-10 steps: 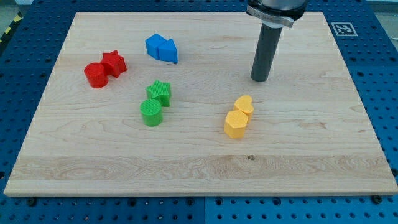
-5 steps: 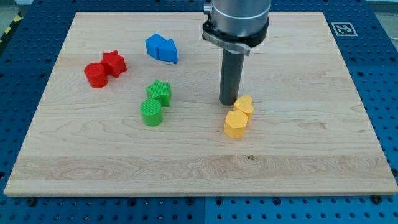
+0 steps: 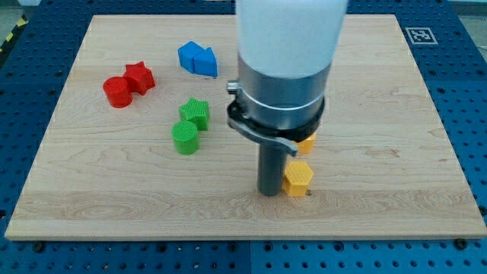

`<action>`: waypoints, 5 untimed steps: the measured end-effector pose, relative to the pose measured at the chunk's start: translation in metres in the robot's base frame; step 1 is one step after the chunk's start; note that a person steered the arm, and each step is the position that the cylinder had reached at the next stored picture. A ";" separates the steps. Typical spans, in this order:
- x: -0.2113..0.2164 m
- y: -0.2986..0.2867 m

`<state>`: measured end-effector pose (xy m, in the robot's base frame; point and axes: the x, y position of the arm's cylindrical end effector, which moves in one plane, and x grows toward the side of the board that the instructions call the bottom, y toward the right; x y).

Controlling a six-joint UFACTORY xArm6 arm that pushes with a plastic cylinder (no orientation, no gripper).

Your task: Push the yellow hexagon to the bottom right

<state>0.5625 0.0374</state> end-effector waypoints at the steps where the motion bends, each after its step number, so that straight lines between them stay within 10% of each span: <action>1: -0.012 0.018; 5: -0.012 0.161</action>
